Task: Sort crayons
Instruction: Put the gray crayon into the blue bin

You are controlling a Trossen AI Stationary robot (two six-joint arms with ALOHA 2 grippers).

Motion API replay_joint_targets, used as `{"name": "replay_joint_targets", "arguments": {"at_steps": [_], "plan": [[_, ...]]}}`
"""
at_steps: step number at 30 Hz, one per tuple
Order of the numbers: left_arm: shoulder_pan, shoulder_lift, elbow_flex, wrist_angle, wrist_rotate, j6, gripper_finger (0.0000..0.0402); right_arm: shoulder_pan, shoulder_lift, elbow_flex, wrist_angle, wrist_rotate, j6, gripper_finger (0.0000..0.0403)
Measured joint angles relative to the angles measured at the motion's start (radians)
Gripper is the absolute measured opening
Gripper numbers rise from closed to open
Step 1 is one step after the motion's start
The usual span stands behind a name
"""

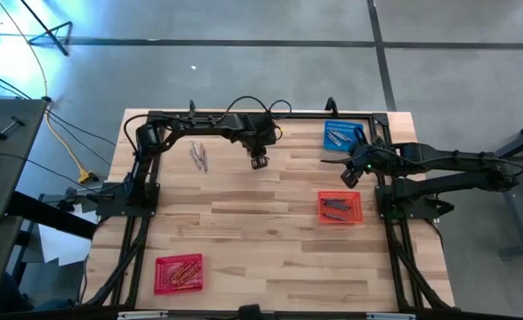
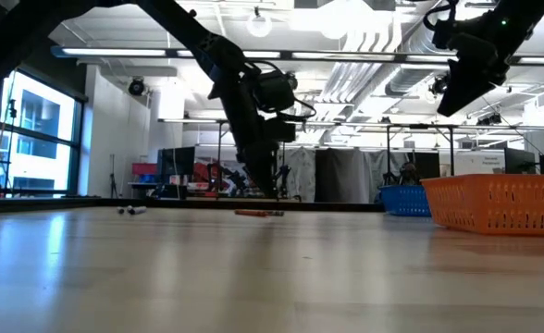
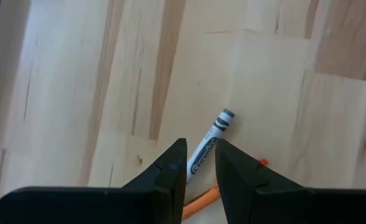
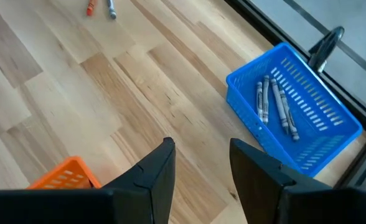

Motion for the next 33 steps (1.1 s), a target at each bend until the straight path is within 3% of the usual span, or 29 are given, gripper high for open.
{"name": "replay_joint_targets", "arguments": {"at_steps": [15,33], "plan": [[0.018,0.009,0.000,-0.091,-0.007,0.148,0.0069,0.000,0.000,0.000,0.051,0.000,-0.052,0.0145],[0.036,0.074,0.005,-0.067,-0.019,0.138,0.0056,-0.001,0.001,0.000,0.062,-0.001,-0.052,0.0145]]}}
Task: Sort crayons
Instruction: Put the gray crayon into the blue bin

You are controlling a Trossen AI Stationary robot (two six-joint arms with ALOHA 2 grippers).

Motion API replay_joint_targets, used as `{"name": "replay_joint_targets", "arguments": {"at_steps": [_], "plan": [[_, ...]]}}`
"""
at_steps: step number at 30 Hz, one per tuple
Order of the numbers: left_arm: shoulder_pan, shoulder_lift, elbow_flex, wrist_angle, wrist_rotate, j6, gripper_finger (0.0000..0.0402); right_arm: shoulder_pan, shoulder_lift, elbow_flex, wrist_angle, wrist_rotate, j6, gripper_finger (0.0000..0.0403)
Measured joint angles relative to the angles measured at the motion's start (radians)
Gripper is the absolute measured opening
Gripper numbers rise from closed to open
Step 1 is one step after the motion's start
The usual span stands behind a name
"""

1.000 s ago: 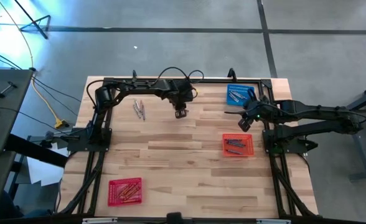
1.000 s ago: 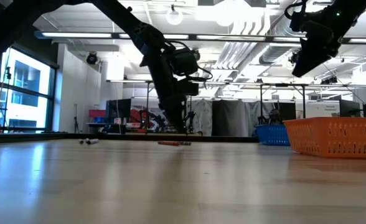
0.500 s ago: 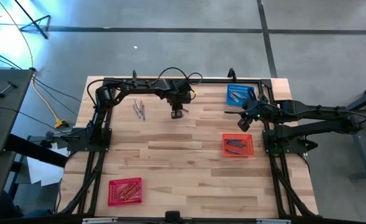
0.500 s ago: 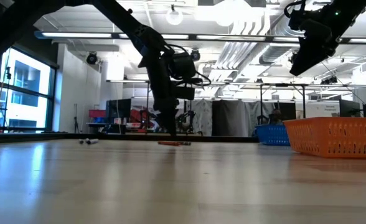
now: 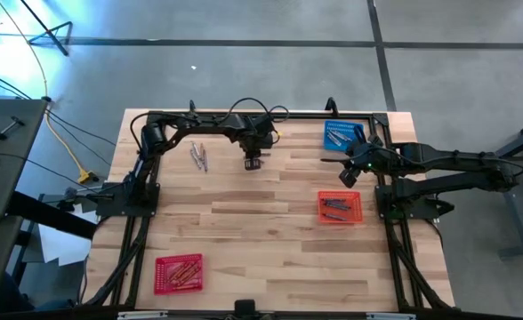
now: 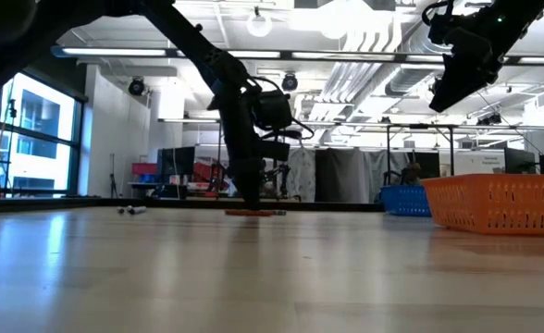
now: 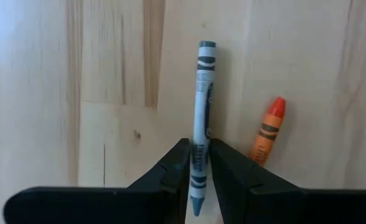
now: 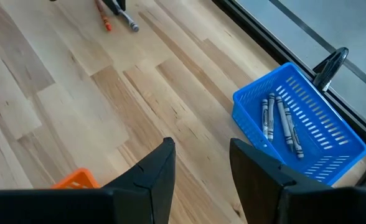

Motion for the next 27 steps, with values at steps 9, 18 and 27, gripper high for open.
{"name": "replay_joint_targets", "arguments": {"at_steps": [9,18,27], "plan": [[0.000,0.002,-0.001,-0.002,-0.003,-0.036,0.0042,0.000,0.000,0.000,0.002,0.000,0.000,0.0145],[0.006,0.005,-0.002,-0.019,0.015,-0.100,0.0003,0.000,0.000,0.000,0.002,0.000,0.000,0.0145],[0.005,0.012,0.089,-0.068,0.011,-0.166,0.0001,0.000,0.000,0.000,0.002,0.000,0.000,0.0145]]}}
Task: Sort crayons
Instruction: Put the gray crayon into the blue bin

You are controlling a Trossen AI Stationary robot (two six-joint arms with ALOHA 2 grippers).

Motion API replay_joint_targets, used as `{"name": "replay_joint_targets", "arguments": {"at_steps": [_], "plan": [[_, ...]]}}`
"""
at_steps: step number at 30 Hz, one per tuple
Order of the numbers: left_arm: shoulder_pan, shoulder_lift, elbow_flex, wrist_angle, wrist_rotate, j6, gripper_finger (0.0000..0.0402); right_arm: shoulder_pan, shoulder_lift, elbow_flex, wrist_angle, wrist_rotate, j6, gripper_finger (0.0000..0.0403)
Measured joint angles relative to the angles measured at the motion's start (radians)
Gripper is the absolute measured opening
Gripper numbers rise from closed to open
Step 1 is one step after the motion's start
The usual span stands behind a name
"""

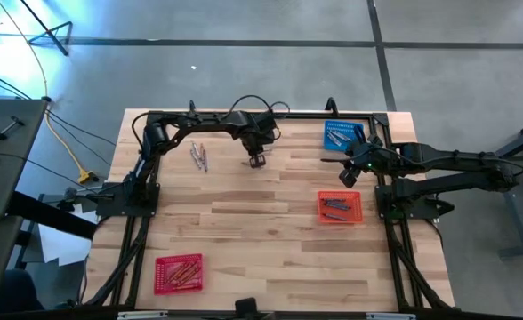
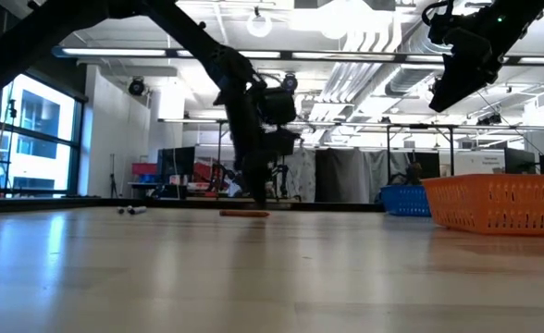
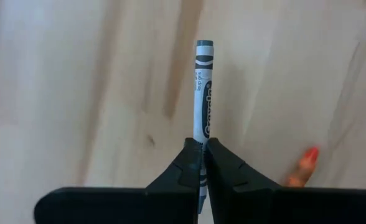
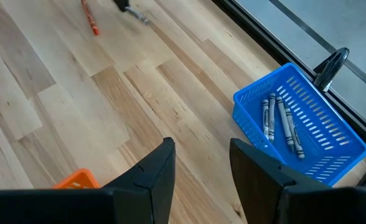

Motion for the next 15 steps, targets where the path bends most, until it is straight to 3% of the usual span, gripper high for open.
{"name": "replay_joint_targets", "arguments": {"at_steps": [12,15], "plan": [[-0.015,-0.020,0.129,-0.125,0.013,0.008,0.0000,0.000,0.000,0.000,-0.002,0.000,0.023,0.0145],[-0.031,-0.059,0.130,-0.112,0.109,0.001,0.0000,0.000,0.000,0.000,-0.003,0.039,0.037,0.0145]]}}
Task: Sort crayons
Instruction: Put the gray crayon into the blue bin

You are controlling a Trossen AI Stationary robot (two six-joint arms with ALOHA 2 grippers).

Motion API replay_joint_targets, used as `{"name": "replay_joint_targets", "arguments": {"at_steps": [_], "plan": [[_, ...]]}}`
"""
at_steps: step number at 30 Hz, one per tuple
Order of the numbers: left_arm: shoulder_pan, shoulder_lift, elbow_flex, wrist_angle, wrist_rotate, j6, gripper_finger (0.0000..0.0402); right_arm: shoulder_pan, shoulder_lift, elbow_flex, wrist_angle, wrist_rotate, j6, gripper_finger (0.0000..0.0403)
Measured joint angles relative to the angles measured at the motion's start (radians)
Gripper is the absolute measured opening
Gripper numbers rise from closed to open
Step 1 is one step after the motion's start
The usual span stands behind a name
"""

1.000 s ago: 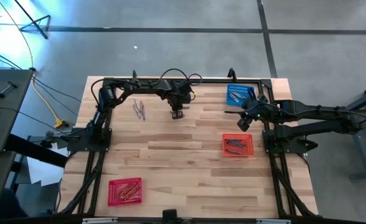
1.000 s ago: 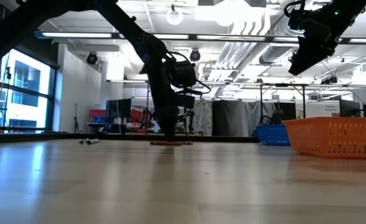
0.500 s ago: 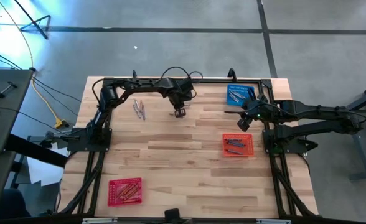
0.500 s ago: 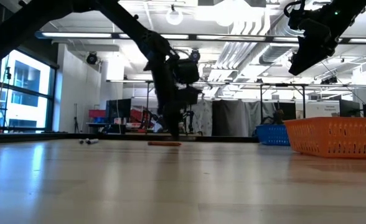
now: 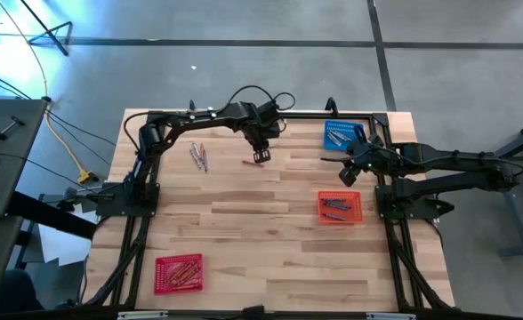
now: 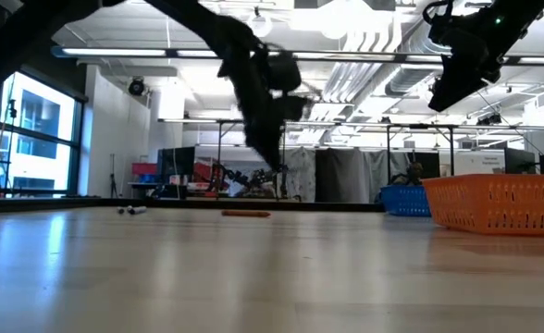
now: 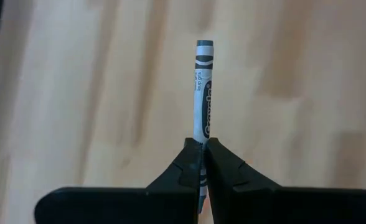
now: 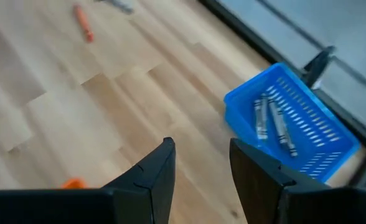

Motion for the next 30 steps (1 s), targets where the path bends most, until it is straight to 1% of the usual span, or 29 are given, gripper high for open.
{"name": "replay_joint_targets", "arguments": {"at_steps": [3,6,9,12,14,17,21,22,23,24,26,30], "plan": [[-0.019,-0.042,0.000,0.035,0.089,-0.010,0.0000,0.000,-0.001,-0.024,0.021,0.058,0.001,0.0145],[-0.046,-0.094,0.002,0.070,0.116,-0.011,0.0000,-0.003,0.001,-0.083,0.087,0.094,0.016,0.0145],[-0.086,-0.145,0.002,0.083,0.127,-0.023,0.0000,-0.007,0.002,-0.161,0.215,0.095,0.006,0.0145],[-0.154,-0.187,0.002,0.079,0.089,-0.079,0.0000,-0.007,0.002,-0.231,0.396,0.094,-0.048,0.0145],[-0.213,-0.213,0.002,0.078,0.008,-0.084,0.0000,-0.007,0.002,-0.274,0.528,0.091,-0.095,0.0145],[-0.309,-0.237,0.002,0.086,-0.221,-0.067,0.0000,-0.007,0.002,-0.329,0.726,0.054,-0.178,0.0145],[-0.411,-0.245,0.002,0.105,-0.569,-0.060,0.0000,-0.007,0.001,-0.414,1.018,-0.082,-0.297,0.0145],[-0.427,-0.245,0.002,0.109,-0.636,-0.061,0.0000,-0.007,0.001,-0.432,1.084,-0.122,-0.318,0.0145],[-0.436,-0.245,0.002,0.116,-0.681,-0.061,0.0000,-0.007,0.001,-0.450,1.142,-0.157,-0.334,0.0145],[-0.440,-0.245,0.000,0.139,-0.699,-0.065,0.0000,-0.007,0.001,-0.467,1.197,-0.180,-0.346,0.0145],[-0.442,-0.246,-0.012,0.195,-0.692,-0.077,0.0000,-0.007,0.001,-0.502,1.311,-0.210,-0.369,0.0145],[-0.431,-0.259,-0.078,0.323,-0.672,-0.086,0.0000,-0.007,0.001,-0.563,1.496,-0.224,-0.391,0.0145]]}}
